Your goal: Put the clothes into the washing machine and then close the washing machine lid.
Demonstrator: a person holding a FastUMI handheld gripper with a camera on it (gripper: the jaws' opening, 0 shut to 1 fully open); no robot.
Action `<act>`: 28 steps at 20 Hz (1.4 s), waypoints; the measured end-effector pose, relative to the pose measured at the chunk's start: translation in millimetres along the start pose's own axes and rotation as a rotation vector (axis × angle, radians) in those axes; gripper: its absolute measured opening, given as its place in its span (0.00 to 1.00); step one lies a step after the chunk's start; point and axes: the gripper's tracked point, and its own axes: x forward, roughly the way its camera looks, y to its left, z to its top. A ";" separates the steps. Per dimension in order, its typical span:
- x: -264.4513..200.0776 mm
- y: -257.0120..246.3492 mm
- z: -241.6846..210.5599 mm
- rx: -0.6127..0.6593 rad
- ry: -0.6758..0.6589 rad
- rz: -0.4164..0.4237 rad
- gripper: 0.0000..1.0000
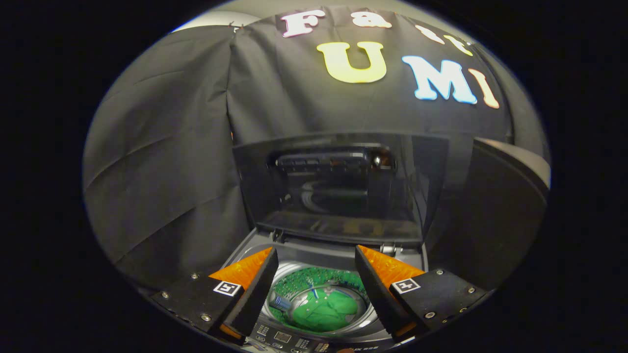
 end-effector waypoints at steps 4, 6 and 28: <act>-3.2 1.1 44.0 -0.043 -0.138 -0.014 0.96; -1.3 4.1 60.2 -0.057 -0.181 -0.018 0.96; 120.3 -26.7 139.4 0.133 -0.050 -0.252 0.96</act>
